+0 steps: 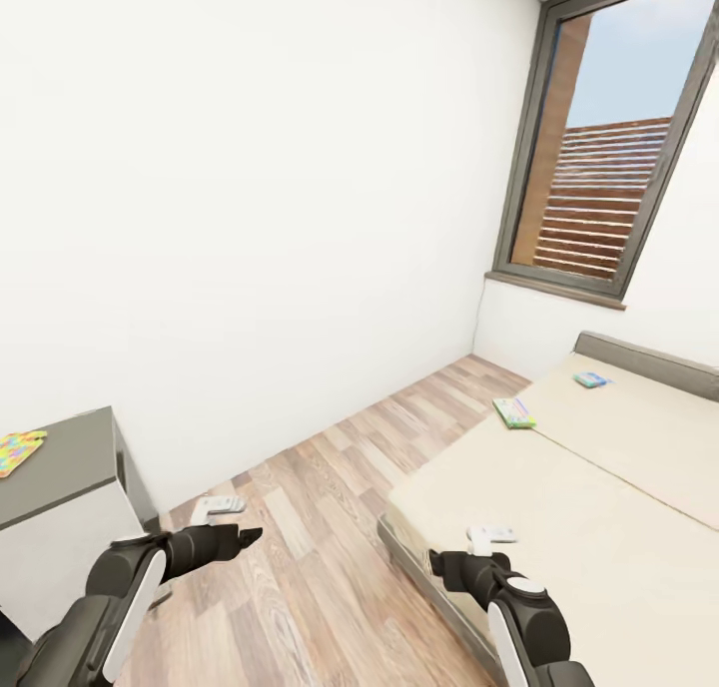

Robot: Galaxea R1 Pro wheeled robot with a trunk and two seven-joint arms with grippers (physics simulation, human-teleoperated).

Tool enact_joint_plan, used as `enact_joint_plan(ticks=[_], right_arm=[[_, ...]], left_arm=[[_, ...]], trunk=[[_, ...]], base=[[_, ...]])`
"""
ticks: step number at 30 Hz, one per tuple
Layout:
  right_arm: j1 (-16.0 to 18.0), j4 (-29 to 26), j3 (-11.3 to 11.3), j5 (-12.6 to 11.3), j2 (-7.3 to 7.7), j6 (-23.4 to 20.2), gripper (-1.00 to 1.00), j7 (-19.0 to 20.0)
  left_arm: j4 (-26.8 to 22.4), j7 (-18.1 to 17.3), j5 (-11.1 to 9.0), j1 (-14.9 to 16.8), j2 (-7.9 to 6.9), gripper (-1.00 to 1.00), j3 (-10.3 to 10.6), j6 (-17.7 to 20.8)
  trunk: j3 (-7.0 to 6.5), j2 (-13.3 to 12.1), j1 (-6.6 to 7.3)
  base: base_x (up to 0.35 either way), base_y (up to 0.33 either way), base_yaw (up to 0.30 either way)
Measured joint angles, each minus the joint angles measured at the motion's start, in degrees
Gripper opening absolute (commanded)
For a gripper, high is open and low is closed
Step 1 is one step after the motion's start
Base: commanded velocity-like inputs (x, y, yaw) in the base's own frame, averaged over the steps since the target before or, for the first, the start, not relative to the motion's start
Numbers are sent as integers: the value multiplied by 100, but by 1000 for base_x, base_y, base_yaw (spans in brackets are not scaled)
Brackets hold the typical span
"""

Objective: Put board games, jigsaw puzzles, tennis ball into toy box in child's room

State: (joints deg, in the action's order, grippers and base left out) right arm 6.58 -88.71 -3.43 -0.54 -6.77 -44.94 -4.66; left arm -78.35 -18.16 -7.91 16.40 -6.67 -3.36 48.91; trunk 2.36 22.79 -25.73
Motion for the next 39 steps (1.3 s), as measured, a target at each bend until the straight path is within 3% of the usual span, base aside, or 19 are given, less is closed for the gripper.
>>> enact_joint_plan(ticks=[39], right_arm=[[3, 38, 43, 0, 0, 59, 100, -1]], left_arm=[[-1, 0, 1, 0, -8, 100, -41, 6]], trunk=[[0, 0, 1]], base=[[262, 170, -280]])
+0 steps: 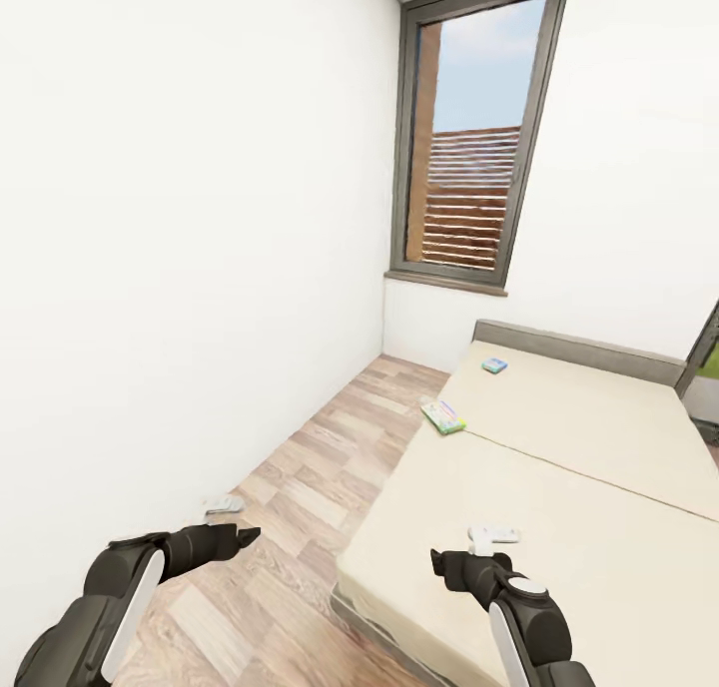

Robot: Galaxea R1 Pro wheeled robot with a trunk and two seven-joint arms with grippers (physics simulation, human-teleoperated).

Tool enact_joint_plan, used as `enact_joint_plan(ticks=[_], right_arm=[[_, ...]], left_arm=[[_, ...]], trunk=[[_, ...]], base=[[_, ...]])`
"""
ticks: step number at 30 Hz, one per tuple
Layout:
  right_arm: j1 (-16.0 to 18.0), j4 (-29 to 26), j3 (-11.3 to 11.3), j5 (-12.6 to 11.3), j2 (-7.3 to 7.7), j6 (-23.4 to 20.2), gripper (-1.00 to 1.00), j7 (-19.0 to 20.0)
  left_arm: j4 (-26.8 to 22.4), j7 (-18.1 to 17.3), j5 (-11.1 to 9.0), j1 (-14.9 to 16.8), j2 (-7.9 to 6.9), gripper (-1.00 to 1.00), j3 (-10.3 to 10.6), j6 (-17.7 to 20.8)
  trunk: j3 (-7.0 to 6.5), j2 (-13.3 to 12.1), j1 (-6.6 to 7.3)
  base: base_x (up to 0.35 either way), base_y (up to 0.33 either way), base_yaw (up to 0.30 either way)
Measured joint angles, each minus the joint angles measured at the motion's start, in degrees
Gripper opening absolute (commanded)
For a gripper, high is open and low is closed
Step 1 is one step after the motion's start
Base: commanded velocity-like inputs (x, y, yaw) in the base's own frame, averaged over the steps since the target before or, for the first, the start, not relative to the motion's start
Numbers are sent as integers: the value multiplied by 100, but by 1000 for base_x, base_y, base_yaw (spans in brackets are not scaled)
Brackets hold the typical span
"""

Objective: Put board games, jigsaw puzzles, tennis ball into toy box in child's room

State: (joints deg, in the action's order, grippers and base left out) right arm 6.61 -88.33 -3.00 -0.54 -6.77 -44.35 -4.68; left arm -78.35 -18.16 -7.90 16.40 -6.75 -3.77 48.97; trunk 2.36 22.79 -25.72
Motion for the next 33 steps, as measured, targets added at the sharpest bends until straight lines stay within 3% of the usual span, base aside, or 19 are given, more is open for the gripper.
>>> enact_joint_plan(ticks=[33], right_arm=[[0, 37, 10, -5, -6, 9, 100, -7]], left_arm=[[-1, 0, 0, 0, -8, 100, -20, 40]], trunk=[[0, 0, -1]], base=[[144, 271, -280]])
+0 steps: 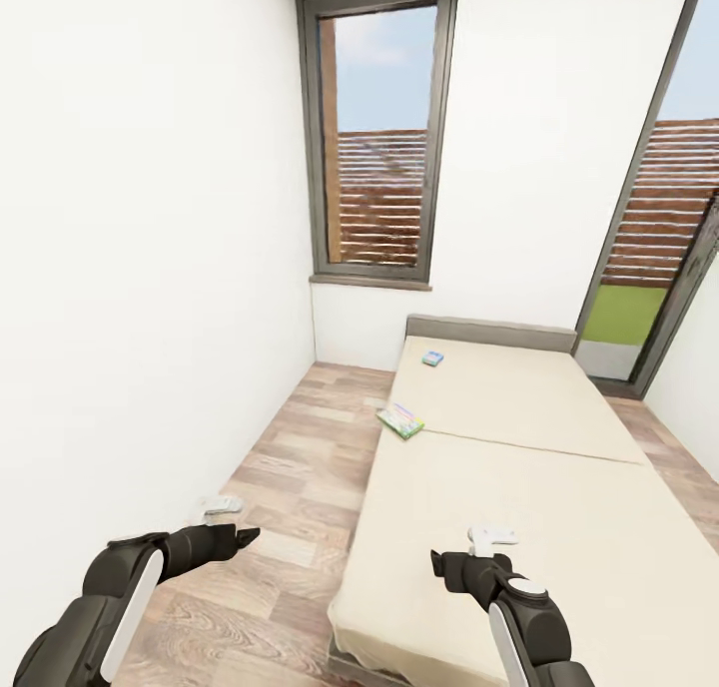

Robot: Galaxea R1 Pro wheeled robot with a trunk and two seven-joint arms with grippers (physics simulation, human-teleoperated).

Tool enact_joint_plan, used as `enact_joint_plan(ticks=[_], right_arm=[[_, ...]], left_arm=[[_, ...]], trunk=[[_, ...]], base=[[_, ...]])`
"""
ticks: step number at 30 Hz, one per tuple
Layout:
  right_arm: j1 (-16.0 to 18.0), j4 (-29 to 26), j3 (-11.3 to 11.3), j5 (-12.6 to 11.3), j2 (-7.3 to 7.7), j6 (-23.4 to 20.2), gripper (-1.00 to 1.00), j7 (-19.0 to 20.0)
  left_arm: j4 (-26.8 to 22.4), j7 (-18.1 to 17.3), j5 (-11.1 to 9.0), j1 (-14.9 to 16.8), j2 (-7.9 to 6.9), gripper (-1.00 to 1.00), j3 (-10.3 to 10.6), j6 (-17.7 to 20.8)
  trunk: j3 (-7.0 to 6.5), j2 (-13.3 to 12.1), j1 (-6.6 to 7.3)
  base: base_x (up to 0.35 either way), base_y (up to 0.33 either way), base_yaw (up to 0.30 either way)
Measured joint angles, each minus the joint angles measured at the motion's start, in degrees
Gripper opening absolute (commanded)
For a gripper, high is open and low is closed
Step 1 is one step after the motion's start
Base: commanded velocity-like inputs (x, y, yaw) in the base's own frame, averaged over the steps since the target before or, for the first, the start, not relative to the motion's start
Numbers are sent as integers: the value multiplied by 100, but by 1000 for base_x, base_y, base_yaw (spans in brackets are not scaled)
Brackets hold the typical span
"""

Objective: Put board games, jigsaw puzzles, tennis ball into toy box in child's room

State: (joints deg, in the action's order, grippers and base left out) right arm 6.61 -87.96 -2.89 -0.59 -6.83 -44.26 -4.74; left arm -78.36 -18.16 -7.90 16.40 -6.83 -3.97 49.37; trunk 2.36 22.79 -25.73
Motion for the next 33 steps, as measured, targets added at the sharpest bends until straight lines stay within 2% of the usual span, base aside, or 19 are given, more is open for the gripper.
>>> enact_joint_plan(ticks=[21, 33], right_arm=[[0, 12, -1, -1, -1, 0, 100, -2], [0, 11, 5, -3, 3, 1, 100, -3]], left_arm=[[1, 0, 0, 0, -1, 100, 1, -5], [2, 0, -1, 0, -2, 100, 0, 3]], trunk=[[0, 0, 0], [0, 0, -2]], base=[[221, 245, -280], [37, 38, -280]])
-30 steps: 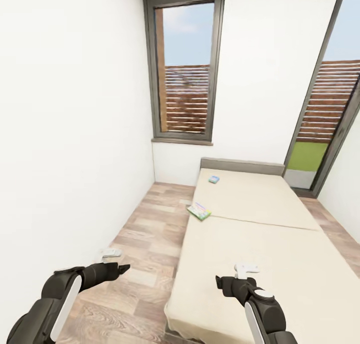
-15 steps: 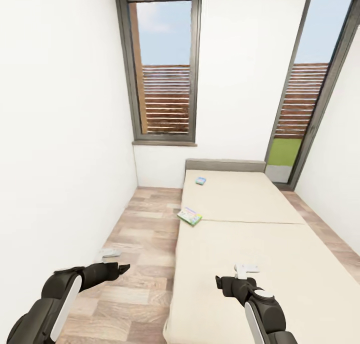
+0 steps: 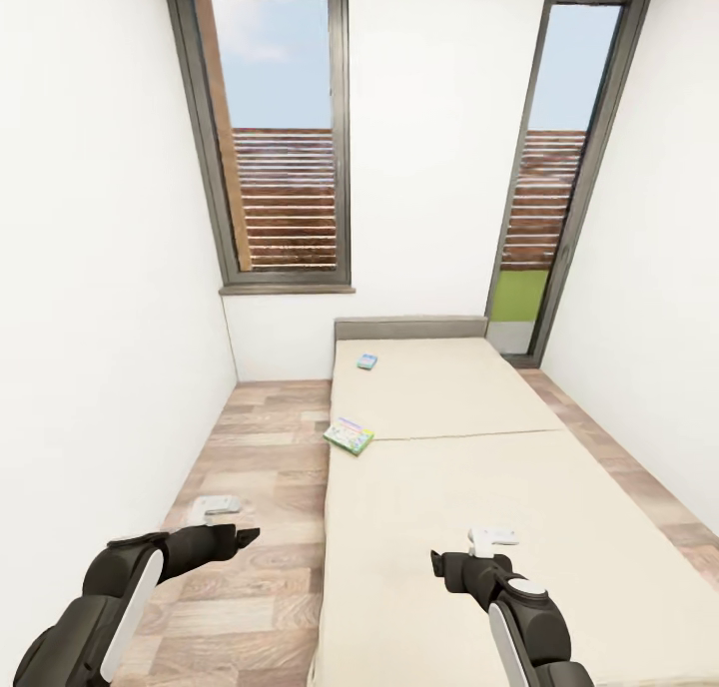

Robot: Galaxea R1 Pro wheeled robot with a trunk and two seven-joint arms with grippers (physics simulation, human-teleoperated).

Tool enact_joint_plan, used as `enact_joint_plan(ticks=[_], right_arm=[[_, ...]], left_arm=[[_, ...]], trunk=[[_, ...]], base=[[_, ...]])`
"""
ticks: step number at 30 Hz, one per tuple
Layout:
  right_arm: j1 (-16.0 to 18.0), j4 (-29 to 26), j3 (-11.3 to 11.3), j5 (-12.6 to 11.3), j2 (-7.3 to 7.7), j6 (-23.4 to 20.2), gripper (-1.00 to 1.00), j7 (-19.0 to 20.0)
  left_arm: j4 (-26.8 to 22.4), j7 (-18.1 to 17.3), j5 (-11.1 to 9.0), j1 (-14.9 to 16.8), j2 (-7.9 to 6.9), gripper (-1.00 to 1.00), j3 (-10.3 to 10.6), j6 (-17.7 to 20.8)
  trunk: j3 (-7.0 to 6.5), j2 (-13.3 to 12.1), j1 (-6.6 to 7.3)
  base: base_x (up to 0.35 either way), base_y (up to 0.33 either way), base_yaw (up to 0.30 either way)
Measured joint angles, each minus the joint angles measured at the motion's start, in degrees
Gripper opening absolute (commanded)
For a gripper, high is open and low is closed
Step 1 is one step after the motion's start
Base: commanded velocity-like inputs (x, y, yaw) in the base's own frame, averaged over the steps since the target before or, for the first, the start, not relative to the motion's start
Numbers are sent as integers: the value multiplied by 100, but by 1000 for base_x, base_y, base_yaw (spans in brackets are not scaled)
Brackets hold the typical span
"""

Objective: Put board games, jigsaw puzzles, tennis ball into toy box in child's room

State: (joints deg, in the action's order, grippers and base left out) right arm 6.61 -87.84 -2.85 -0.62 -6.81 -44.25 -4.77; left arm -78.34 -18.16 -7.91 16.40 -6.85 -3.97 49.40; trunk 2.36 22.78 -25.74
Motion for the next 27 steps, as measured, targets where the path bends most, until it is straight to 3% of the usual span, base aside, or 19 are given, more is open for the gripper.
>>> enact_joint_plan(ticks=[27], right_arm=[[0, 34, 0, 0, -2, 7, 100, -4]], left_arm=[[-9, 0, 0, 0, 0, 100, 0, 0]], trunk=[[0, 0, 1]], base=[[16, 115, -280]])
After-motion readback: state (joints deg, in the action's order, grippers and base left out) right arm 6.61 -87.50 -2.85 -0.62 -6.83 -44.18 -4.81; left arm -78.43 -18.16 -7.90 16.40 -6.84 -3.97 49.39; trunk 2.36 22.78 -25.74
